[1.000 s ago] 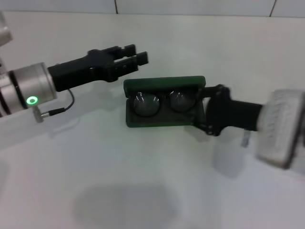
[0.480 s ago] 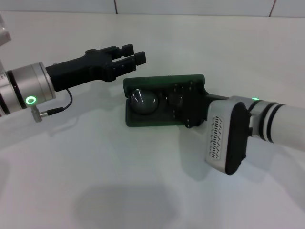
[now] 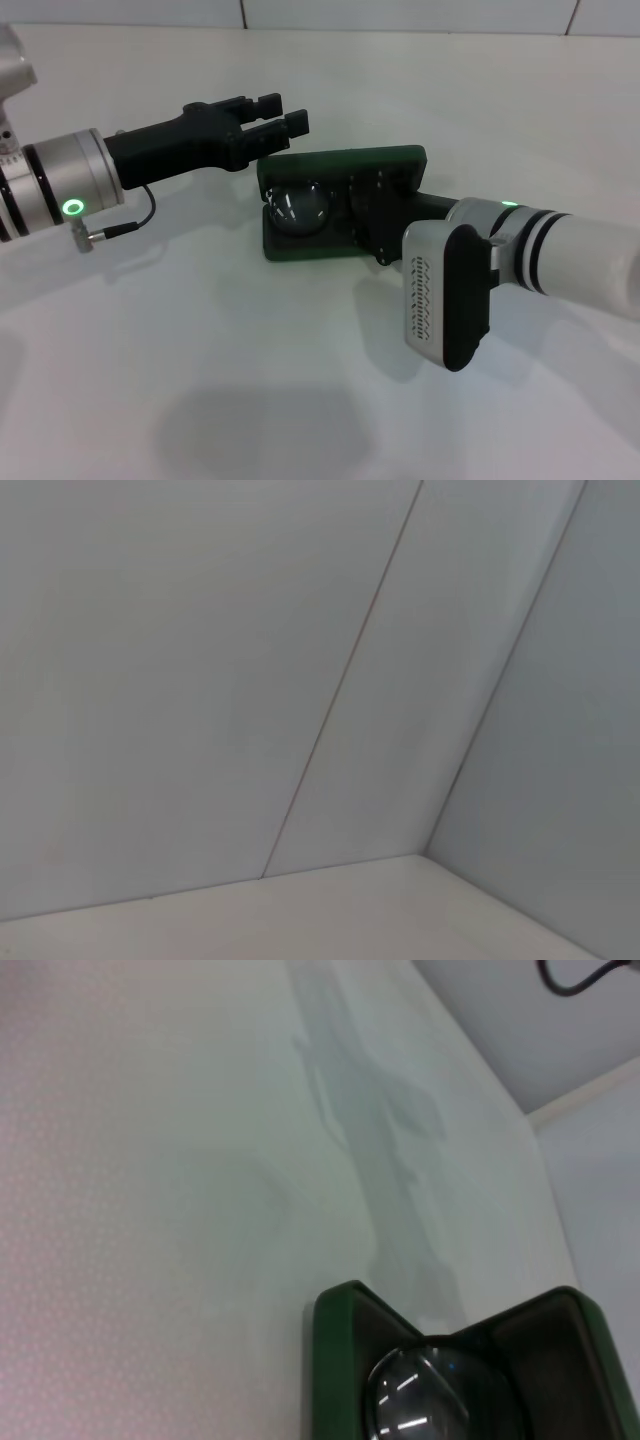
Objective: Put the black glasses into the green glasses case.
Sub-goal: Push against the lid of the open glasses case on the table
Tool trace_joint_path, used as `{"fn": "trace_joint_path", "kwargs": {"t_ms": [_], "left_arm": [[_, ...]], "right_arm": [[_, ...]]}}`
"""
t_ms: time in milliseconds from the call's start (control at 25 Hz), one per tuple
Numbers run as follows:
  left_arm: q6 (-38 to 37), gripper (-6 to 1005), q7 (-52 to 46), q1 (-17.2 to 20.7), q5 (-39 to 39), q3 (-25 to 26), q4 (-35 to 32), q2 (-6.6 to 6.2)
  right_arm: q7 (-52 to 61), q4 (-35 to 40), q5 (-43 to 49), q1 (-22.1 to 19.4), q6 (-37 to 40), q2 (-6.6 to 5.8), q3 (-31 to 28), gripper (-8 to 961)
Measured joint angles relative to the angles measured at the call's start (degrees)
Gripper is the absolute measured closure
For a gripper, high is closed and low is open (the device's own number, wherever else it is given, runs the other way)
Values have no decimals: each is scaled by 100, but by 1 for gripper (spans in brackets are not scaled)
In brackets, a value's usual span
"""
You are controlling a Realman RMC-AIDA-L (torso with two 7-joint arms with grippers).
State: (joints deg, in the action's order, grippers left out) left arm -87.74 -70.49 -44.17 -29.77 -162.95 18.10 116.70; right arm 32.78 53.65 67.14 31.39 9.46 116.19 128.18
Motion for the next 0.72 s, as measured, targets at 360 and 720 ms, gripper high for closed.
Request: {"fn": "trace_joint_path", "kwargs": {"t_ms": [360,720], "left_arm": [[29,421,-7,-10,11,0,-12,7],[29,418,-23,-55,52,-8,-17,1]], "right_arm": [[19,-56,0,64,-162,0,204,607],[-101,245,12,-204,-106,0,173,767]]}}
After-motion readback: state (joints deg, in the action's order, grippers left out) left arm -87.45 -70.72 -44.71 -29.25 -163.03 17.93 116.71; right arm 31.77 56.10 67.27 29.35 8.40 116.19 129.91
